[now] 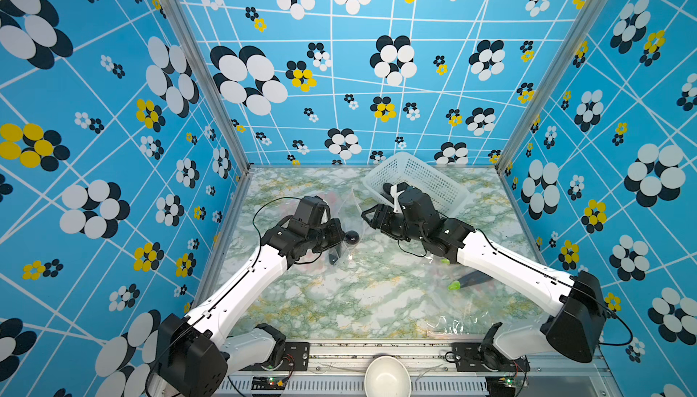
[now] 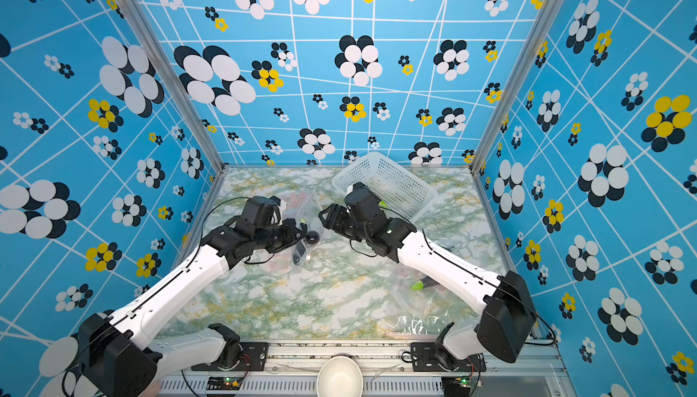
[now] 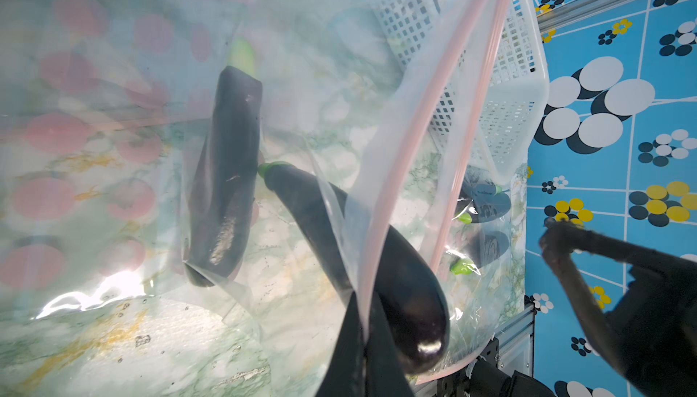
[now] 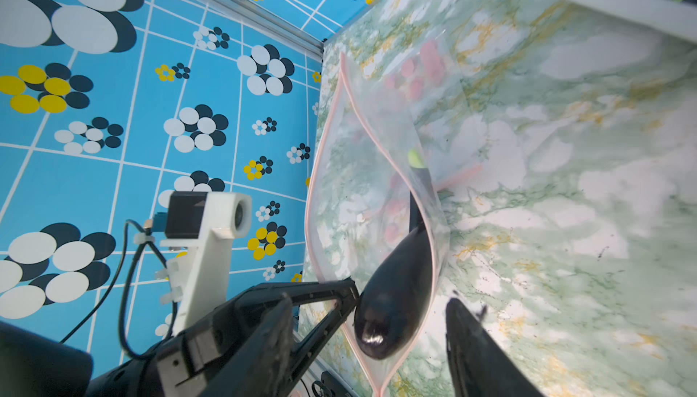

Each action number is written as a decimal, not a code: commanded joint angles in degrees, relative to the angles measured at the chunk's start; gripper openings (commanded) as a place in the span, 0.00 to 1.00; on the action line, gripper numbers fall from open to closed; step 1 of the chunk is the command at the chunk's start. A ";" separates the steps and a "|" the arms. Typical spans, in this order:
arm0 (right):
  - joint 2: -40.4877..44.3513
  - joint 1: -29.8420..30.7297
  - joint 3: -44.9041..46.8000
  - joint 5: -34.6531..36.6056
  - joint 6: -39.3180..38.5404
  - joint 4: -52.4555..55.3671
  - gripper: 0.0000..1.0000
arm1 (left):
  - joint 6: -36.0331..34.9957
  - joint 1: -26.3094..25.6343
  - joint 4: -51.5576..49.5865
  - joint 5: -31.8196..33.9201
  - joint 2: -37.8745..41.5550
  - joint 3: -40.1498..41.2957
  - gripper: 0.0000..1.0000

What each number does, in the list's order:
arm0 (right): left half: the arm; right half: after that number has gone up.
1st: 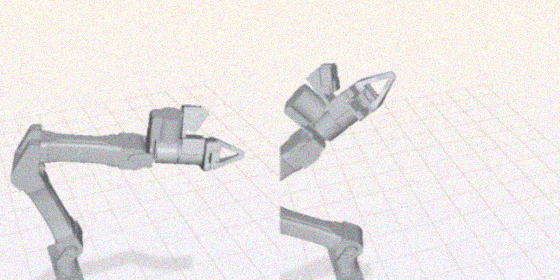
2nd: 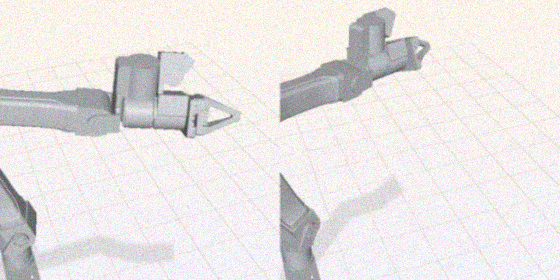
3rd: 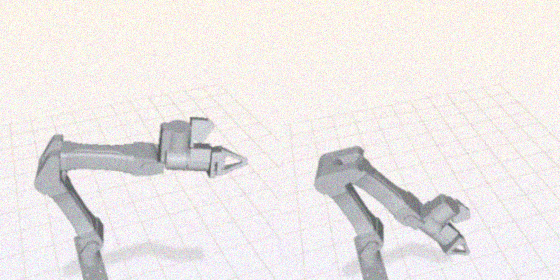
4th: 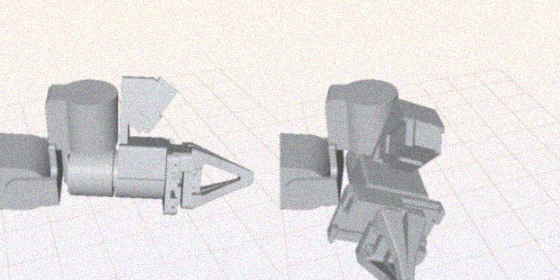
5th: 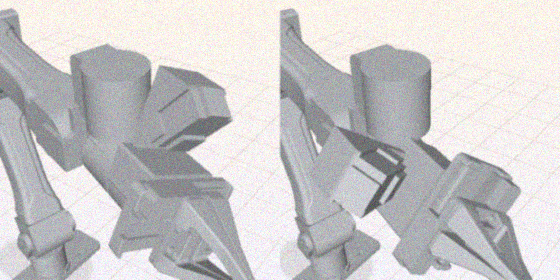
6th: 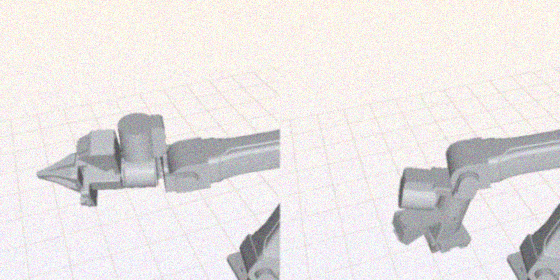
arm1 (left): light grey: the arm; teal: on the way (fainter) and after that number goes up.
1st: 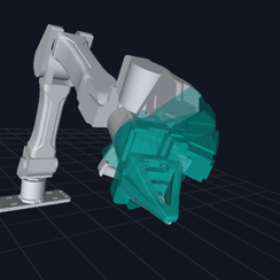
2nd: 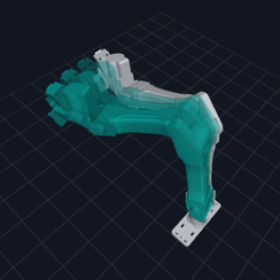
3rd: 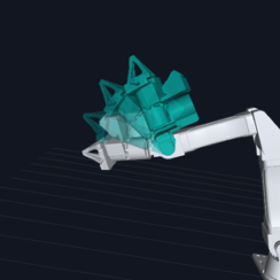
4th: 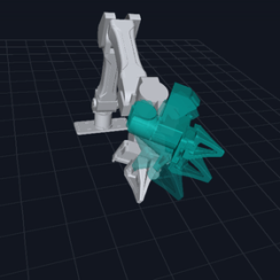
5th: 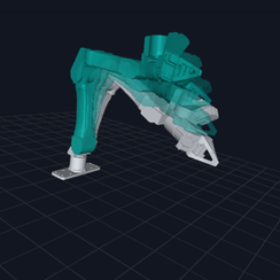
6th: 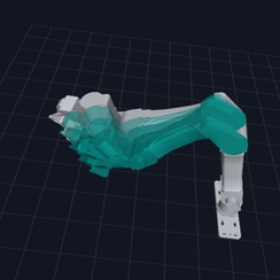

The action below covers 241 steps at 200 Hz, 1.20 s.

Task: Place the eggplant in a zip-top bag and seal the zipper
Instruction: Place the eggplant in the zipper food storage bag, then pick up the eggplant from the basket.

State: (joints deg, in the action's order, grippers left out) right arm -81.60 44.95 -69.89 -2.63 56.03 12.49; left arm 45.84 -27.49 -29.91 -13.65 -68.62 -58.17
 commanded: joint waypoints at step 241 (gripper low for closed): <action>-54.82 -28.69 -49.01 -5.05 -47.94 21.34 0.67 | -7.36 3.71 -13.02 3.54 0.78 -7.75 0.00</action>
State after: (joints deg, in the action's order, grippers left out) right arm -132.73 16.25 -113.84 -6.39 10.63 29.87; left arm 38.11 -24.58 -43.51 -9.23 -68.07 -66.74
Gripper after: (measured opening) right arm 0.670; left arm 0.047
